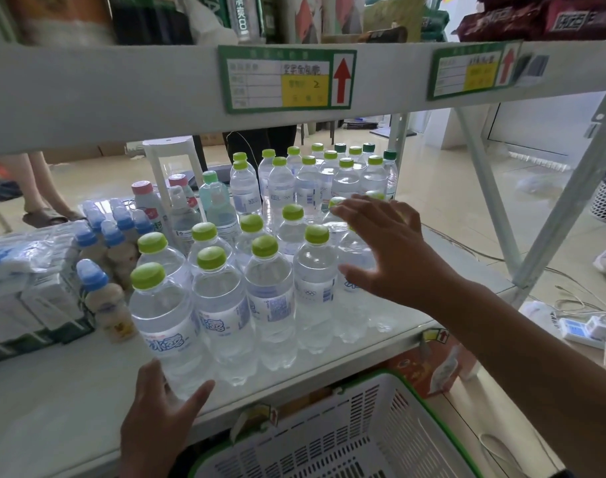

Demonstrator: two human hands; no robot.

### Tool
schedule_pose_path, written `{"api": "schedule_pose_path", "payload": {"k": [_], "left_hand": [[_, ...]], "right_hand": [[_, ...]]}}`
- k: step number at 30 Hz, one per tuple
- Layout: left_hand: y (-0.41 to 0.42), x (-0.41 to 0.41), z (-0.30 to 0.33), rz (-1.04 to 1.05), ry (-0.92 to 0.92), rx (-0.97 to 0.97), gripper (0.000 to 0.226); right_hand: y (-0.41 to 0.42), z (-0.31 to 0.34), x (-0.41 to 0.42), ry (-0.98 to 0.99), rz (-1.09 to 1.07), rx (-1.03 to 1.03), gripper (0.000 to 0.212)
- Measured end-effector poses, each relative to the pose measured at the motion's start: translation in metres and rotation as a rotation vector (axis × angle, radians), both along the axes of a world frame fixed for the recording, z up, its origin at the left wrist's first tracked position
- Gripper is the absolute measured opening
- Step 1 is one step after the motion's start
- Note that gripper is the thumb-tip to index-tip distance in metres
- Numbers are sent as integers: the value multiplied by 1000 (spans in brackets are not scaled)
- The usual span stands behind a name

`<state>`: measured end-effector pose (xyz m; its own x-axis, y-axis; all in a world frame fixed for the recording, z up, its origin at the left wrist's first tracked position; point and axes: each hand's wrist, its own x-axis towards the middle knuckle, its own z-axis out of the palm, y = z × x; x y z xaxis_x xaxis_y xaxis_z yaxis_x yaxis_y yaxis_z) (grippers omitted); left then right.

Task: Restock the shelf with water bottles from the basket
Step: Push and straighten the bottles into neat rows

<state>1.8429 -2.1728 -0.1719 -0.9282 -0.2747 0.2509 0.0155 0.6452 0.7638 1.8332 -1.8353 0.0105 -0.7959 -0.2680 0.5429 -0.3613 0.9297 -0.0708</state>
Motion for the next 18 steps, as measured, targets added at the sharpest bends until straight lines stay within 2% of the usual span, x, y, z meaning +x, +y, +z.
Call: {"api": "schedule_pose_path", "payload": {"k": [3, 18], "left_hand": [[1, 1, 1, 12, -8, -15, 57], [5, 6, 8, 26, 9, -46, 55]], "right_hand": [[-15, -5, -3, -29, 25, 128, 80], [-26, -11, -4, -3, 1, 41, 78]]}}
